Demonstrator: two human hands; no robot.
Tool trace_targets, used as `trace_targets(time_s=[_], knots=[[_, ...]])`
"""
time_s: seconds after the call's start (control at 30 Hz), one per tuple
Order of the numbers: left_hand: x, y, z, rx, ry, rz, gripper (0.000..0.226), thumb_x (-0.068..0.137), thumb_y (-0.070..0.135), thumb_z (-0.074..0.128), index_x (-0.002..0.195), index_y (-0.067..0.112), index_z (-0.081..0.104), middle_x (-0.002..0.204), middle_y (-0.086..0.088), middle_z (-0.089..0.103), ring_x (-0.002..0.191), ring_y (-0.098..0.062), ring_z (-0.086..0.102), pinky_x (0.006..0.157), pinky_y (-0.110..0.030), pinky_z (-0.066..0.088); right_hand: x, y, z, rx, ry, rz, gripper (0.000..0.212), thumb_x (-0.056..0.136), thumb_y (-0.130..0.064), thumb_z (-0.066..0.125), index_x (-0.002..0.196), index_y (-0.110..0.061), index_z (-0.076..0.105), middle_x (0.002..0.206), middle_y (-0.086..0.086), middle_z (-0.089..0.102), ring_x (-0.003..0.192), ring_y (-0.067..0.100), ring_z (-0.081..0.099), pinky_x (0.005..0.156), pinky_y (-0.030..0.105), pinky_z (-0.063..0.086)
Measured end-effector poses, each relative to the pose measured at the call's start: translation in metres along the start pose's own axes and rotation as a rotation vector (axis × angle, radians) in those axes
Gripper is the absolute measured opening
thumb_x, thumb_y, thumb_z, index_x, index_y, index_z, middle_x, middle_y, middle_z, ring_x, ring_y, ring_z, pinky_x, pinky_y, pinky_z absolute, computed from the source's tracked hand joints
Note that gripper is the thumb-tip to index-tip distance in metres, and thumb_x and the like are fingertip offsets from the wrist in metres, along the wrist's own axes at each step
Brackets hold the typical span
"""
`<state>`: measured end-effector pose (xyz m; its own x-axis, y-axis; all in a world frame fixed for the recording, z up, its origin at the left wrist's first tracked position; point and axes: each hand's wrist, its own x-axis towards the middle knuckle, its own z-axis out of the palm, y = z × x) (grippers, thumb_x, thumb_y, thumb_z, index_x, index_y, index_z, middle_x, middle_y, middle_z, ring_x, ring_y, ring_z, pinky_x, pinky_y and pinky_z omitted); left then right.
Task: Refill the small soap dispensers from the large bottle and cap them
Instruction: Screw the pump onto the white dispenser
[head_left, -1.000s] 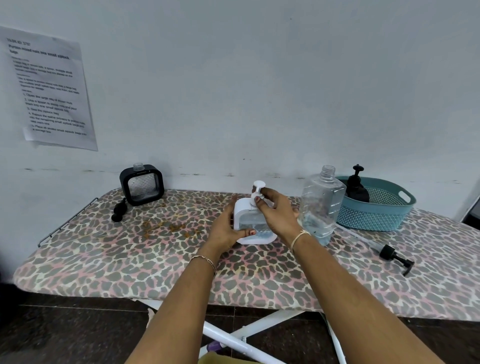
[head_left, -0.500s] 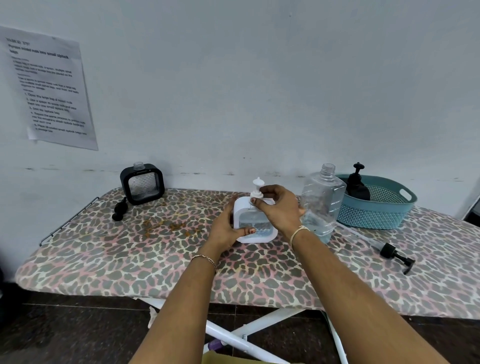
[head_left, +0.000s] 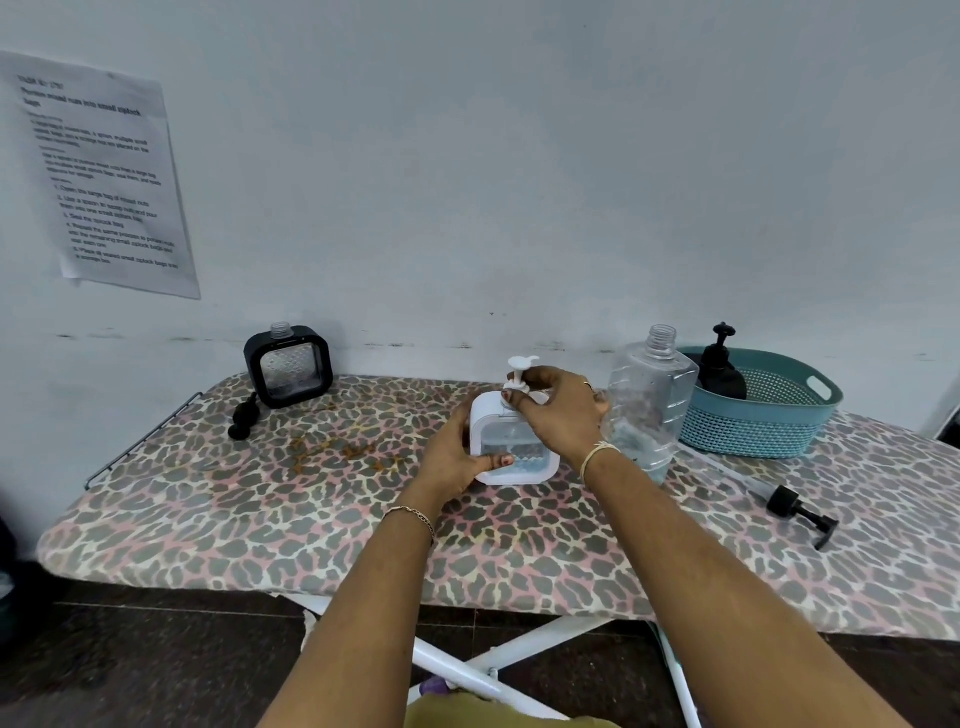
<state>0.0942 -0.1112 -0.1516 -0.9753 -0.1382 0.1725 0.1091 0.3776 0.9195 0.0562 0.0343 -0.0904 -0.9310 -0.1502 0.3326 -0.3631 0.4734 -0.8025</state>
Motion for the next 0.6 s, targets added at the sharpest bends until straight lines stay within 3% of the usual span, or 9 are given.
trace_targets(time_s=[0.1, 0.27, 0.37, 0.5, 0.6], knots=[[0.001, -0.001, -0.001, 0.000, -0.006, -0.016, 0.089, 0.068, 0.018, 0.086, 0.142, 0.032, 0.038, 0.124, 0.003, 0.061, 0.111, -0.015, 0.058, 0.097, -0.034, 0.049, 0.002, 0.002, -0.001, -0.001, -0.029, -0.024, 0.038, 0.083, -0.033, 0.074, 0.116, -0.016, 0.068, 0.113, -0.001, 0.070, 0.112, 0.018, 0.061, 0.101, 0.037, 0.044], [0.005, -0.003, -0.002, 0.003, -0.016, -0.051, 0.091, 0.065, 0.021, 0.088, 0.141, 0.034, 0.039, 0.124, 0.000, 0.062, 0.113, -0.018, 0.059, 0.099, -0.042, 0.049, 0.006, 0.004, -0.019, 0.115, -0.270, -0.038, 0.039, 0.091, -0.015, 0.066, 0.128, -0.006, 0.060, 0.126, 0.007, 0.064, 0.119, 0.018, 0.057, 0.098, 0.021, 0.040], [0.006, -0.001, -0.003, 0.009, -0.031, -0.050, 0.089, 0.068, 0.016, 0.086, 0.140, 0.034, 0.038, 0.122, 0.001, 0.063, 0.112, -0.018, 0.059, 0.098, -0.039, 0.050, 0.011, 0.006, -0.019, 0.119, -0.357, -0.022, 0.038, 0.095, -0.014, 0.061, 0.132, -0.006, 0.057, 0.130, 0.007, 0.062, 0.122, 0.017, 0.055, 0.104, 0.026, 0.040], [0.007, -0.001, -0.005, 0.015, -0.036, -0.045, 0.088, 0.068, 0.015, 0.086, 0.140, 0.032, 0.038, 0.122, 0.000, 0.063, 0.112, -0.018, 0.059, 0.098, -0.040, 0.050, 0.017, 0.014, -0.008, 0.050, -0.257, -0.056, 0.041, 0.090, -0.024, 0.068, 0.128, -0.010, 0.061, 0.124, 0.004, 0.066, 0.117, 0.018, 0.060, 0.106, 0.041, 0.043], [0.007, -0.004, -0.004, 0.056, -0.003, -0.038, 0.089, 0.064, 0.019, 0.088, 0.138, 0.028, 0.041, 0.119, 0.000, 0.064, 0.108, -0.018, 0.062, 0.095, -0.043, 0.052, 0.018, 0.020, -0.002, -0.044, -0.115, -0.066, 0.039, 0.085, -0.036, 0.071, 0.121, -0.021, 0.067, 0.114, -0.005, 0.071, 0.112, 0.013, 0.062, 0.104, 0.035, 0.033]])
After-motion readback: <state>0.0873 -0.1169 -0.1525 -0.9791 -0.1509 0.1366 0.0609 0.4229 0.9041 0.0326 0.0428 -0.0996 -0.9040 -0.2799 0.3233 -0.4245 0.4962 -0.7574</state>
